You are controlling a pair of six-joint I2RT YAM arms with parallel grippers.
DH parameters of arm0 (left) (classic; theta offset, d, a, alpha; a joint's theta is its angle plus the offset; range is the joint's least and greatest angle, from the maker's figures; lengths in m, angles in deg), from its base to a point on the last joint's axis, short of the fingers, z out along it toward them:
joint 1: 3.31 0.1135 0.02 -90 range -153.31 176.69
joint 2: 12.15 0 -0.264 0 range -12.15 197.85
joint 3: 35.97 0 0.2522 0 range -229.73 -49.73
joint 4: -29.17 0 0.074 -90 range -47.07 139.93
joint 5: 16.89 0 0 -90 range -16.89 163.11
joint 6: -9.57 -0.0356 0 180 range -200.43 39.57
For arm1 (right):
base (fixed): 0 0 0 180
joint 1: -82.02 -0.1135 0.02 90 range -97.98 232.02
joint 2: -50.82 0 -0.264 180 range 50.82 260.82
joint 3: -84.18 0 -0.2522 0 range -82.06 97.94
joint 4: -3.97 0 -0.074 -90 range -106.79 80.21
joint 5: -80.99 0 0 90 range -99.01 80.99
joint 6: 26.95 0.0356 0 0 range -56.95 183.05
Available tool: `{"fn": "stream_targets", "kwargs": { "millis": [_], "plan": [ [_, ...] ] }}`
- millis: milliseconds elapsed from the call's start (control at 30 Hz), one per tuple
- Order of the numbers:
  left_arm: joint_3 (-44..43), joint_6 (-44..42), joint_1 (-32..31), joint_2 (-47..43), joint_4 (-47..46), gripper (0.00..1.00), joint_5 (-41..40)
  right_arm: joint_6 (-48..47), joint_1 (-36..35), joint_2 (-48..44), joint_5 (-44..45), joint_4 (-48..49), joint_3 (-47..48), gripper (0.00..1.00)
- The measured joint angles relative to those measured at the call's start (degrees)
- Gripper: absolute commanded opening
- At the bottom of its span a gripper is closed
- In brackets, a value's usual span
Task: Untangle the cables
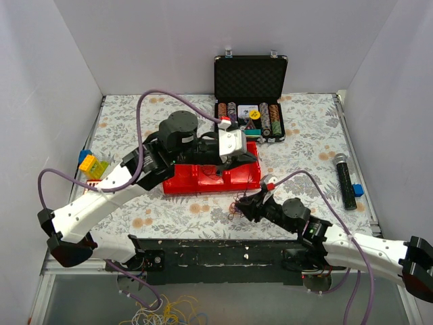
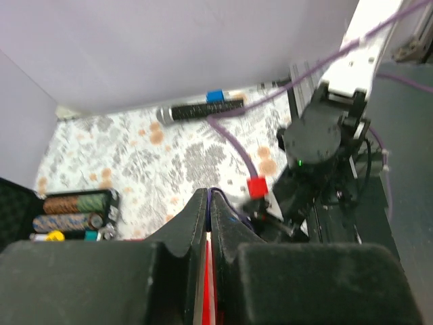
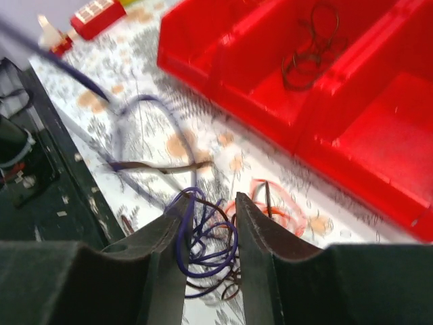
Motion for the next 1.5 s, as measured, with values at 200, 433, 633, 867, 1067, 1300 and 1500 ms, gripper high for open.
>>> {"fn": "stream_targets", "kwargs": {
  "millis": [200, 433, 633, 867, 1067, 1300, 1500],
  "plan": [
    [-9.3, 0.6, 0.0, 1.4, -0.6, 0.0, 0.9, 2.4, 0.0, 2.2, -0.1, 0.3, -4.9, 0.48],
    [-20.2, 0.2, 0.0, 5.0, -2.6, 0.0, 0.8, 4.4, 0.0, 3.5, 0.1, 0.4, -6.9, 0.48],
    [-25.7, -0.5, 0.0, 6.5, -10.1, 0.0, -1.5, 6.0, 0.0, 3.8, 0.5, 0.3, -6.9, 0.5],
    [-27.9, -3.7, 0.0, 7.1, -21.8, 0.0, -5.0, 6.8, 0.0, 4.9, 1.2, 0.3, -6.9, 0.5],
    [-19.5, -6.4, 0.0, 4.0, -28.2, 0.0, -7.7, 6.9, 0.0, 4.1, 1.1, -1.8, -6.9, 0.49],
    [-7.9, -8.6, 0.0, 2.8, -30.8, 0.0, -11.6, 7.2, 0.0, -4.7, 1.4, -6.5, -6.9, 0.52],
    [-7.3, -9.2, 0.0, 3.2, -31.4, 0.0, -12.0, 6.9, 0.0, -13.8, 2.9, -14.6, -6.4, 0.66]
  ]
}}
